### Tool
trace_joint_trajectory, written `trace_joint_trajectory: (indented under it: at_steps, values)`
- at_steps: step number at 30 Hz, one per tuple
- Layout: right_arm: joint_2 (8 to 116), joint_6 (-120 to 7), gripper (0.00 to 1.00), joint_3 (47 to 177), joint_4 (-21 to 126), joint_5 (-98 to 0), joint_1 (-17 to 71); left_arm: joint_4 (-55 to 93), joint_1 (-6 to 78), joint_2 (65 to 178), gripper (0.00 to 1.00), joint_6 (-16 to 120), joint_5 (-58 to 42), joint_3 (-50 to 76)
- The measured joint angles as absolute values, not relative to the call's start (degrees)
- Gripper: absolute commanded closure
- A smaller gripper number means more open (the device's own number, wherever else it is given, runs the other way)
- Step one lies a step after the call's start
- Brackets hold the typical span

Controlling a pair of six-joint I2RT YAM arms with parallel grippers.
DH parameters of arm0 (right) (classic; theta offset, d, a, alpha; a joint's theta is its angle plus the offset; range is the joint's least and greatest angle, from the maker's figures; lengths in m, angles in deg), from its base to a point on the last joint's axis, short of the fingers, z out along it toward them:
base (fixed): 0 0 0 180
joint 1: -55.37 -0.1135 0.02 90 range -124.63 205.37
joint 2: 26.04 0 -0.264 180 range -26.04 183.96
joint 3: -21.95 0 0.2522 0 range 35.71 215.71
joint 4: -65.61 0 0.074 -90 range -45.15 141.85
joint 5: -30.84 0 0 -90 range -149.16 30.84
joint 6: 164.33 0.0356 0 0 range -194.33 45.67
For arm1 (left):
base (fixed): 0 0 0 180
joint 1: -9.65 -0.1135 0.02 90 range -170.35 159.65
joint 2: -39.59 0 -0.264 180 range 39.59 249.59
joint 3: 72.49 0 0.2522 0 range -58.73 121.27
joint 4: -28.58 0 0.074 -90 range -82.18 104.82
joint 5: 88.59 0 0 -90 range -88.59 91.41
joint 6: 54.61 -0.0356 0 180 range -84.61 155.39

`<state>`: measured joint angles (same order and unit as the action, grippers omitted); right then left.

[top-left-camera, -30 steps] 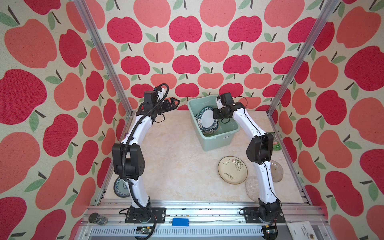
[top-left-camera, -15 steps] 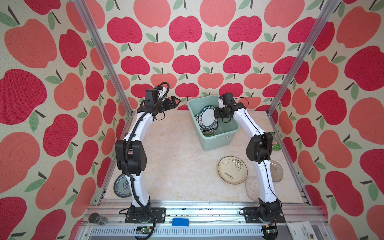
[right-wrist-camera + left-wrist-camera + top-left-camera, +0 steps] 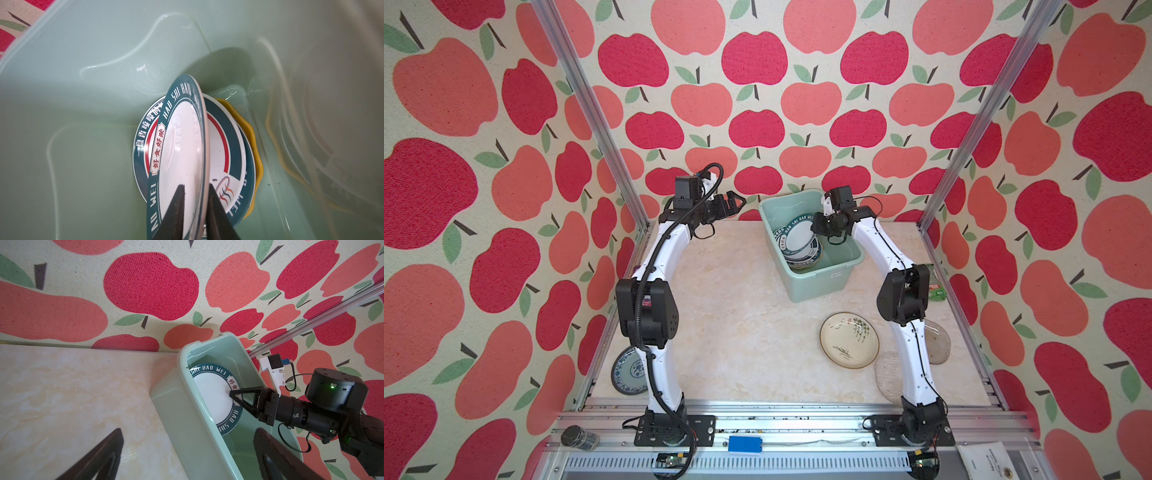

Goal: Place the plates into the plastic bin on the countertop
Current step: 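Lower the green-rimmed plate upright into the bin with the right gripper, then lay the plate flat on the stack with the right gripper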

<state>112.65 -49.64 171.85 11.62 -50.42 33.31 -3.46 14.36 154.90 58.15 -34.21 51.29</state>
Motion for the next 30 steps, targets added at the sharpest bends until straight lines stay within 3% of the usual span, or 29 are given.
trace_joint_trajectory:
  at_steps: [7,17,30]
  values:
    - [112.65,-49.08,0.69,170.05,11.97,-48.94,33.37,-3.55,14.36,155.03,0.0,58.15,-34.6,51.92]
    - [112.65,-50.32,0.52,167.98,11.79,-49.16,33.37,-4.51,14.36,155.14,0.0,58.15,-34.63,53.43]
    - [113.18,-52.44,0.48,167.8,10.26,-51.65,33.07,-7.57,14.36,155.21,0.0,57.67,-34.65,55.51]
